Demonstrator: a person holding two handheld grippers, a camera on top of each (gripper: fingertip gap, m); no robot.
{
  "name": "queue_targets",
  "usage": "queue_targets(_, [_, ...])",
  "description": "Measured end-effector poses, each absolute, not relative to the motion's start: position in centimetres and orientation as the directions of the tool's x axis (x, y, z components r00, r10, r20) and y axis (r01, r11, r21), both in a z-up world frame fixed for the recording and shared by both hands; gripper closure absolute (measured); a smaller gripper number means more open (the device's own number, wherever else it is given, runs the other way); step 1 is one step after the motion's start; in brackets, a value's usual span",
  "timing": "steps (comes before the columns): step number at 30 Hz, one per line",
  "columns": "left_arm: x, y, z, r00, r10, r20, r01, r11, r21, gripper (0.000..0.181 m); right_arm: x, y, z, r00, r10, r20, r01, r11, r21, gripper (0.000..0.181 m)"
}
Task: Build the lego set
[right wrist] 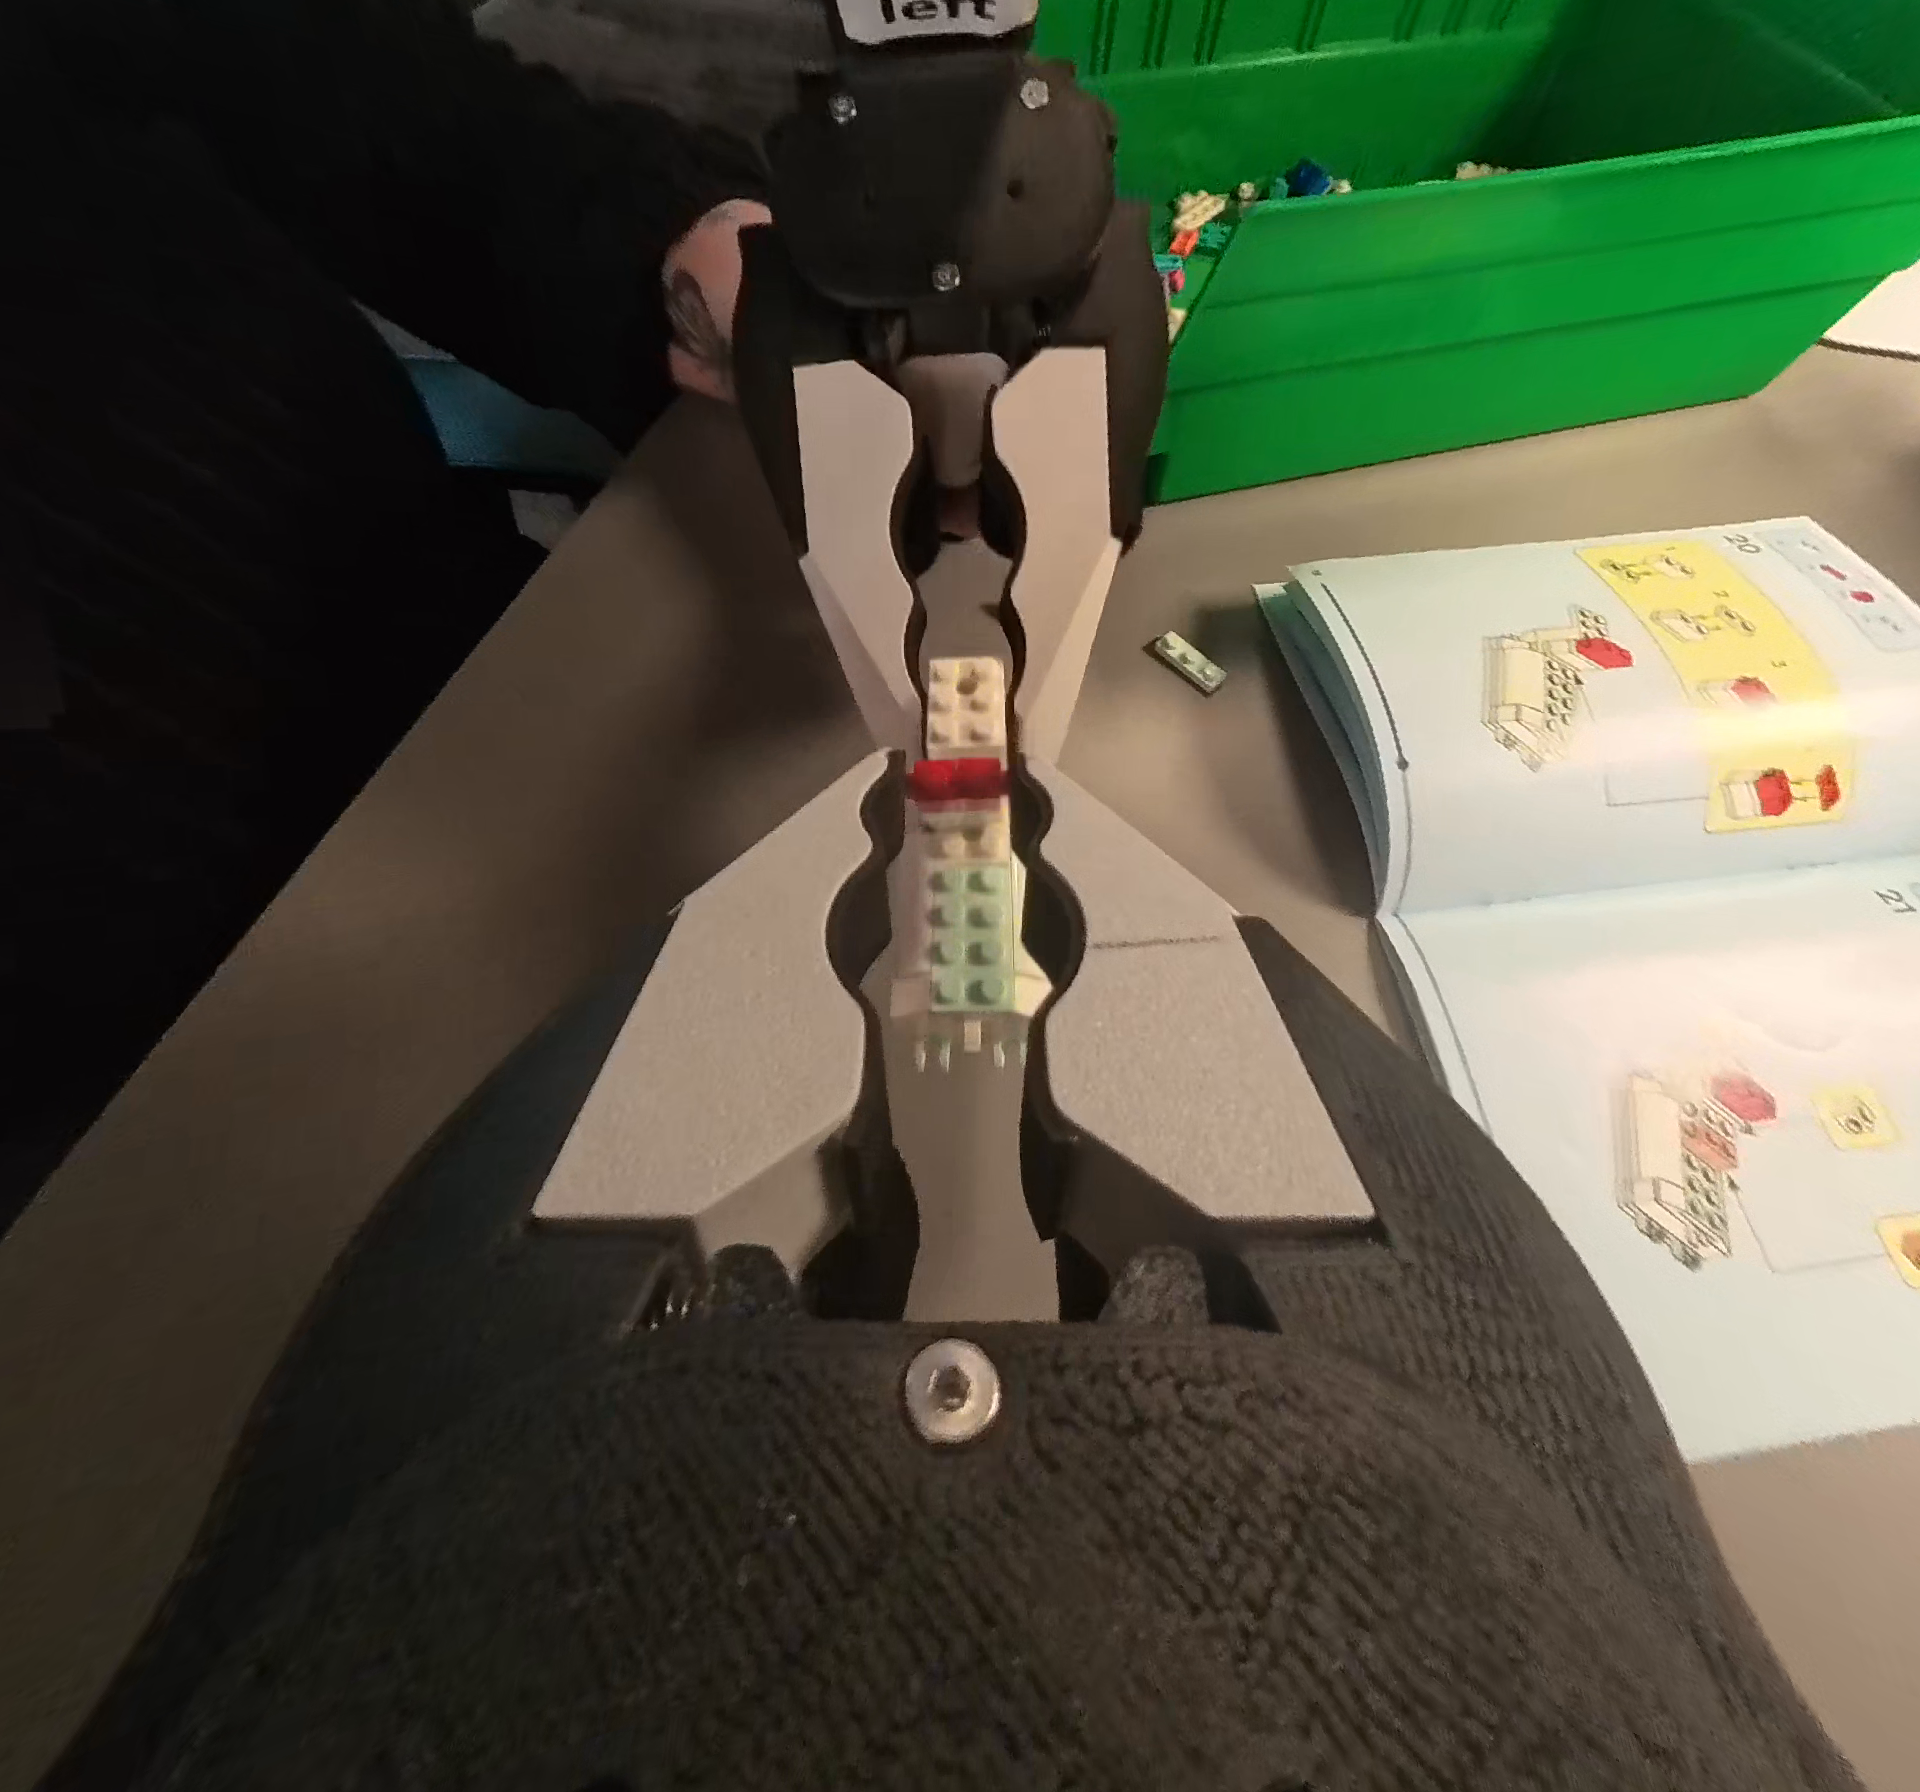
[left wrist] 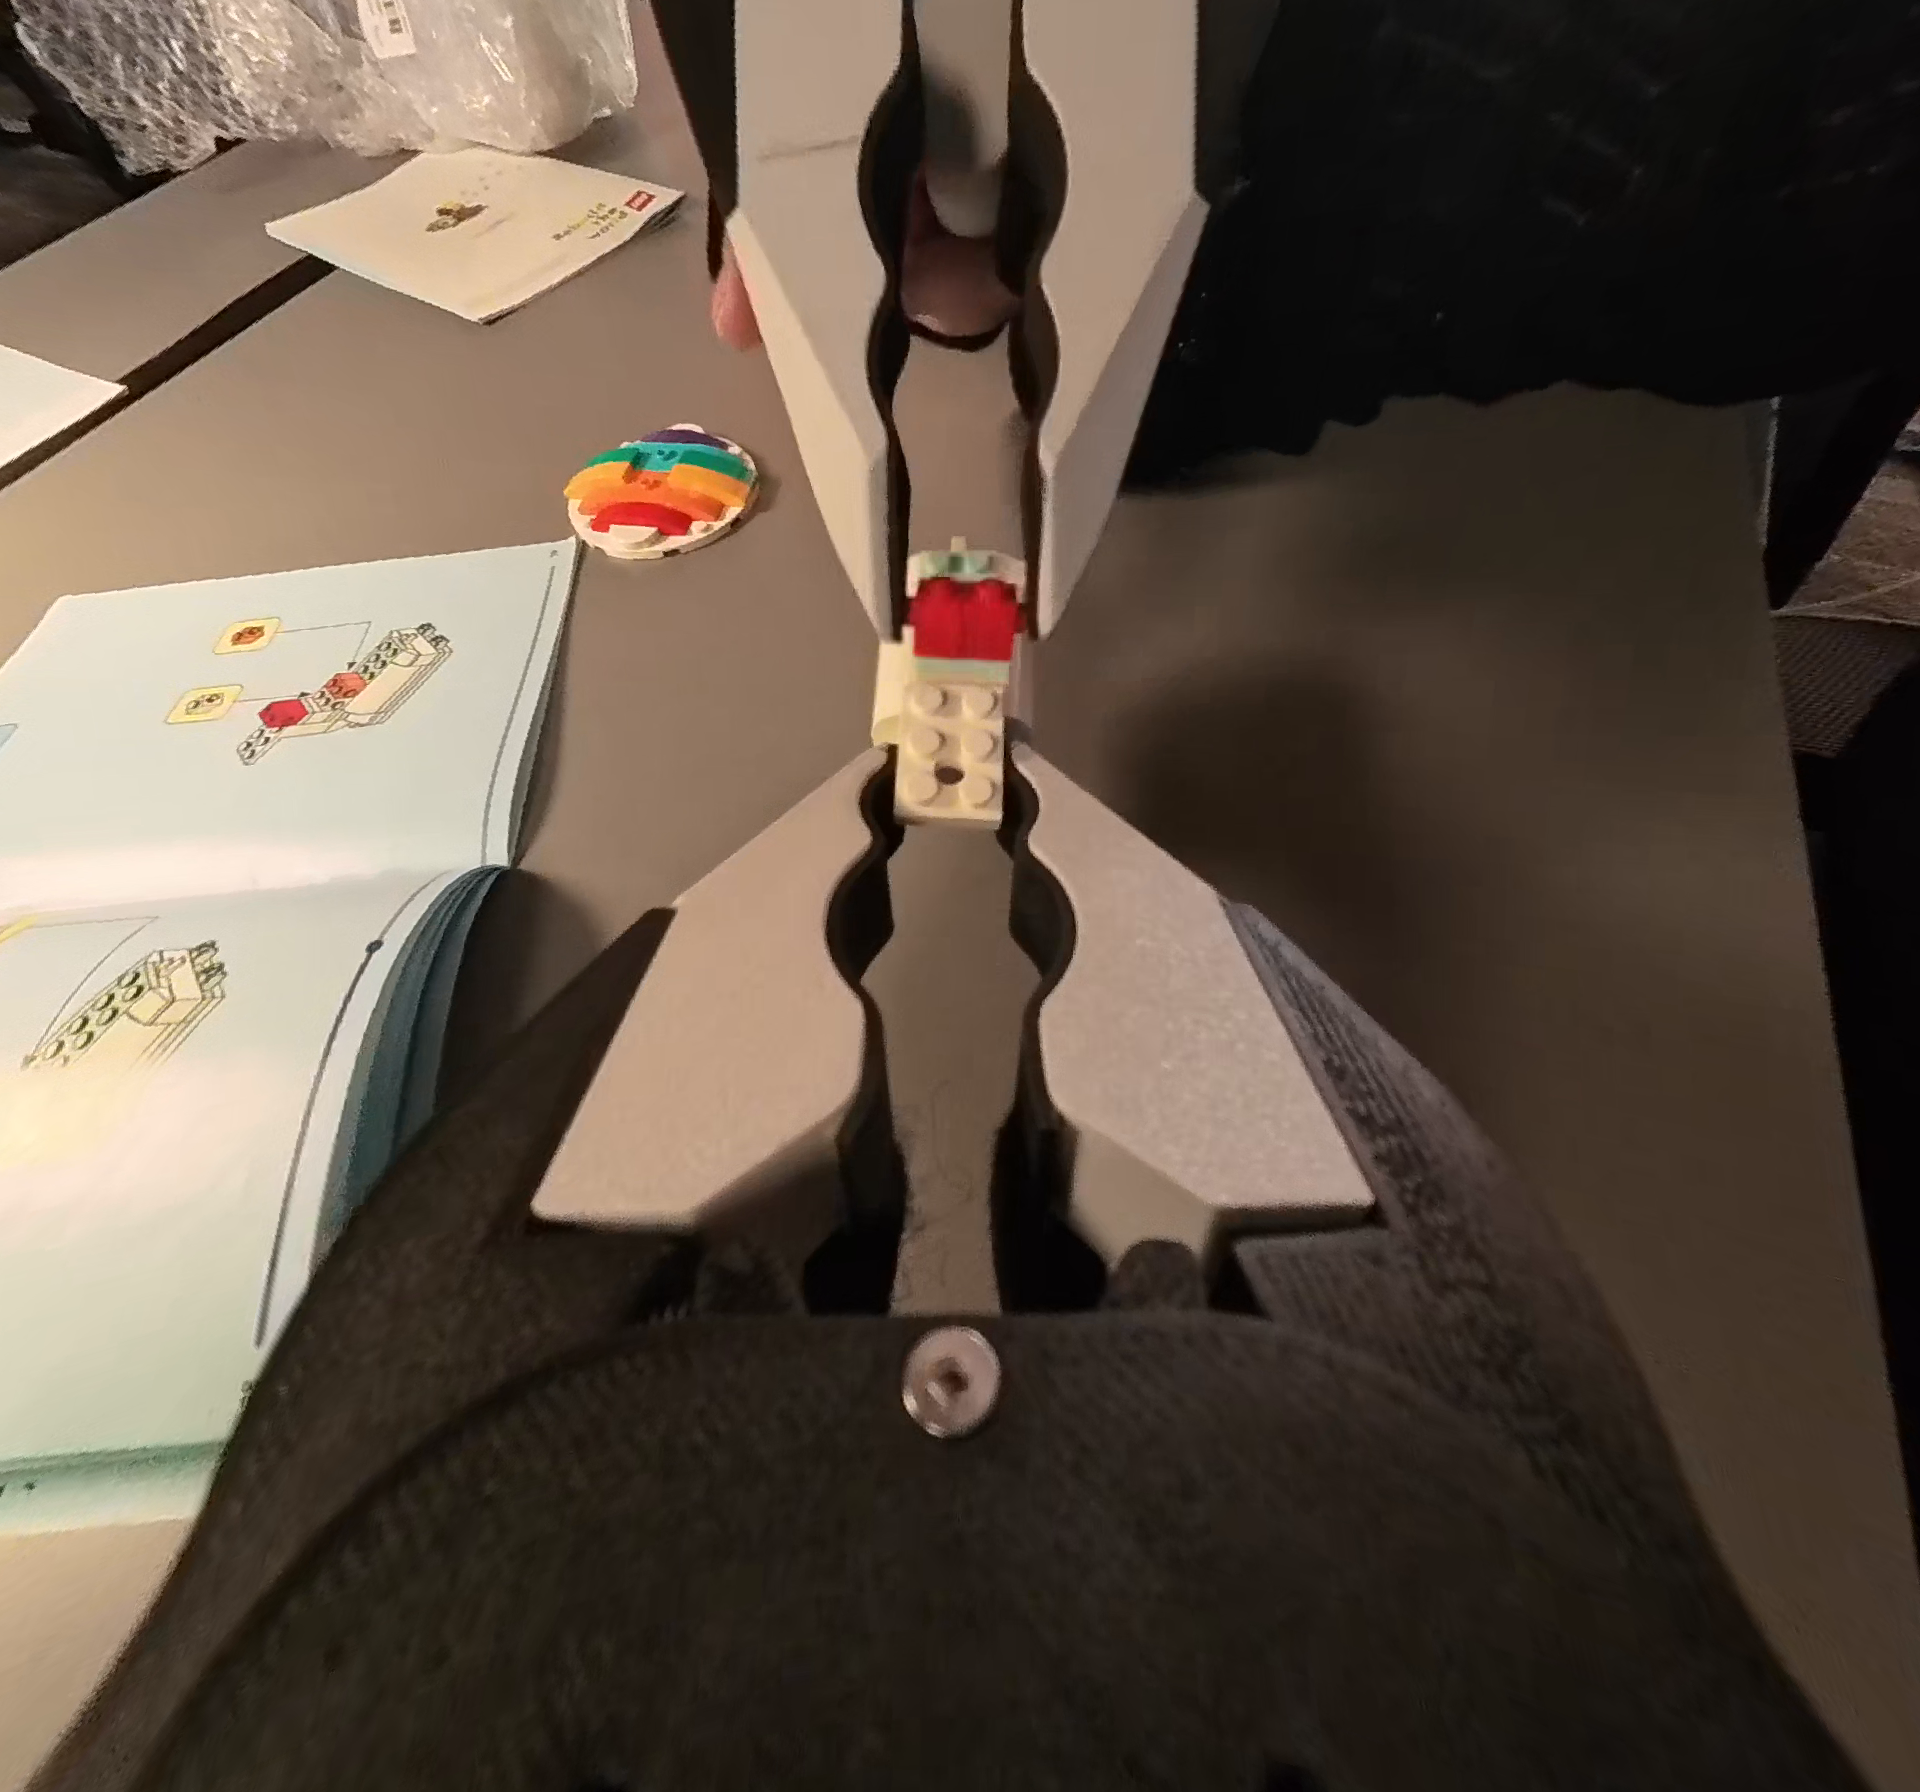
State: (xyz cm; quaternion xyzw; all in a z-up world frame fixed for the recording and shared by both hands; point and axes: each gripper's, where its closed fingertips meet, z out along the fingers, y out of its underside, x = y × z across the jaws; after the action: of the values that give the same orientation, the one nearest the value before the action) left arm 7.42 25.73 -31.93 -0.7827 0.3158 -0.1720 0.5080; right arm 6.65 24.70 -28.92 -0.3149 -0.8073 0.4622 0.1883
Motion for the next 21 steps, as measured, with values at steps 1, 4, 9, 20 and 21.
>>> queue_targets(1, [7.5, 25.7, -31.9, 0.738, -0.673, -0.048, -0.318, -0.284, -0.905, 0.165, 6.6, 24.4, -29.0, -0.735, 0.678, 0.012, 0.332, 0.374, -0.866, 0.163])
queue_targets(4, [7.8, 25.6, -32.0, 0.731, -0.681, -0.03, -0.308, -0.29, -0.906, 0.165, 6.5, 24.0, -29.1, -0.74, 0.672, 0.004, 0.331, 0.369, -0.868, 0.163])
queue_targets(9, [8.0, 25.5, -31.7, 0.718, -0.695, 0.035, -0.248, -0.303, -0.92, 0.165, 6.4, 23.9, -29.0, -0.738, 0.674, -0.028, 0.338, 0.334, -0.88, 0.163])
queue_targets(20, [7.7, 25.5, -31.1, 0.718, -0.692, 0.079, -0.193, -0.306, -0.932, 0.165, 5.7, 24.1, -29.1, -0.708, 0.702, -0.072, 0.358, 0.27, -0.894, 0.163])
queue_targets(21, [7.6, 25.5, -31.0, 0.722, -0.688, 0.072, -0.196, -0.303, -0.933, 0.165, 5.6, 24.1, -29.1, -0.705, 0.704, -0.08, 0.357, 0.256, -0.898, 0.163])
